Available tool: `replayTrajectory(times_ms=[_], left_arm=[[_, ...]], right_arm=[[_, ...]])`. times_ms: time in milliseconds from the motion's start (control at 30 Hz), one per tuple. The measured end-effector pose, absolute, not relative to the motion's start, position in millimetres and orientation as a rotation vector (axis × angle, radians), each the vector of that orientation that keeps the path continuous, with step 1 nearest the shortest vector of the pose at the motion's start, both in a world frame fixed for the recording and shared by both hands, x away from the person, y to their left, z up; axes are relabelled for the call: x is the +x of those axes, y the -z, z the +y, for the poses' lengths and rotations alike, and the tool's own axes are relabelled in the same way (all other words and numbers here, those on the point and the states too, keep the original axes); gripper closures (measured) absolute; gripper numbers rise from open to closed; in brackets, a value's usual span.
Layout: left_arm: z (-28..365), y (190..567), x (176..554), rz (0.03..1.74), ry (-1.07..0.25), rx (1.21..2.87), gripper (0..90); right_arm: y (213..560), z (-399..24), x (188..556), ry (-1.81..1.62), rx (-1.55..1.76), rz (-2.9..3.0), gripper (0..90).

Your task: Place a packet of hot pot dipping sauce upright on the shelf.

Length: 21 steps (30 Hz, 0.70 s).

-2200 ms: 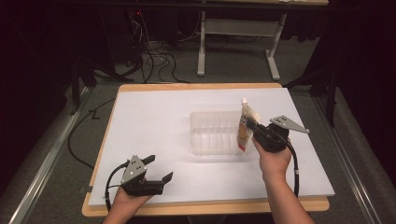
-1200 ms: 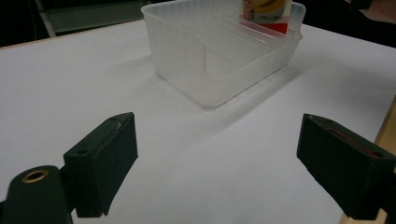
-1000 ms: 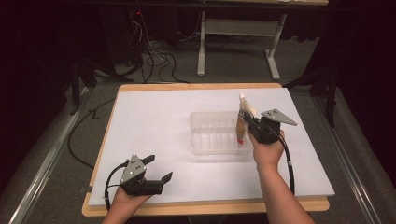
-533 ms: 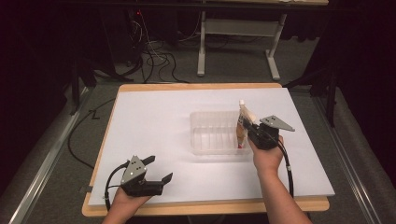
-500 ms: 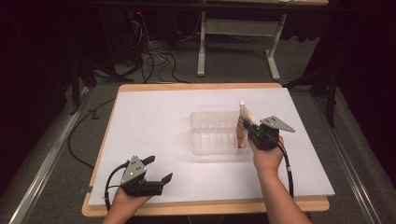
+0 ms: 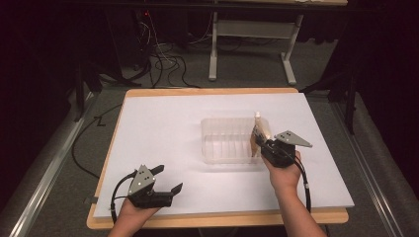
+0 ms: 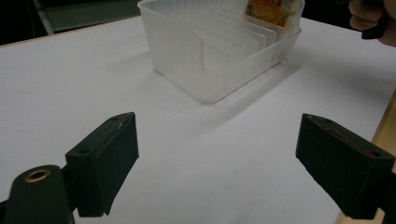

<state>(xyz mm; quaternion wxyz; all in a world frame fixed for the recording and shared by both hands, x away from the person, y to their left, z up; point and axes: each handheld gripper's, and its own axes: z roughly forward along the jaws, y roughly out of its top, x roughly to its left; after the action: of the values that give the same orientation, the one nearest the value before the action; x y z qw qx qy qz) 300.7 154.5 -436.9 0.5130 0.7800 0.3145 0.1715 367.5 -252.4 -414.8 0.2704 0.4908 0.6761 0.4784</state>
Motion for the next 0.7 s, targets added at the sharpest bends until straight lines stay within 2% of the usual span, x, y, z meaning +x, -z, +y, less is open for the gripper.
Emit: replayTrajectory(times_ms=[200, 267, 300, 367, 600, 700], left_arm=[[156, 438, 301, 0.762, -0.414, 1.875, 13.5], [156, 438, 302, 0.763, -0.415, 1.876, 13.6], [156, 438, 302, 0.763, -0.415, 1.876, 13.6], [155, 438, 302, 0.764, -0.416, 1.874, 13.5], [154, 439, 302, 0.762, -0.410, 1.886, 13.5], [155, 439, 302, 0.762, -0.410, 1.884, 13.5]], right_arm=[[412, -251, 365, -1.274, 1.312, 1.847, 61.6], [411, -252, 365, -1.268, 1.305, 1.850, 51.5], [410, -252, 364, -1.257, 1.318, 1.851, 43.3], [408, -252, 364, -1.258, 1.325, 1.851, 34.6], [400, -252, 362, -1.265, 1.310, 1.870, 16.5], [400, -253, 359, -1.248, 1.307, 1.894, 15.3]])
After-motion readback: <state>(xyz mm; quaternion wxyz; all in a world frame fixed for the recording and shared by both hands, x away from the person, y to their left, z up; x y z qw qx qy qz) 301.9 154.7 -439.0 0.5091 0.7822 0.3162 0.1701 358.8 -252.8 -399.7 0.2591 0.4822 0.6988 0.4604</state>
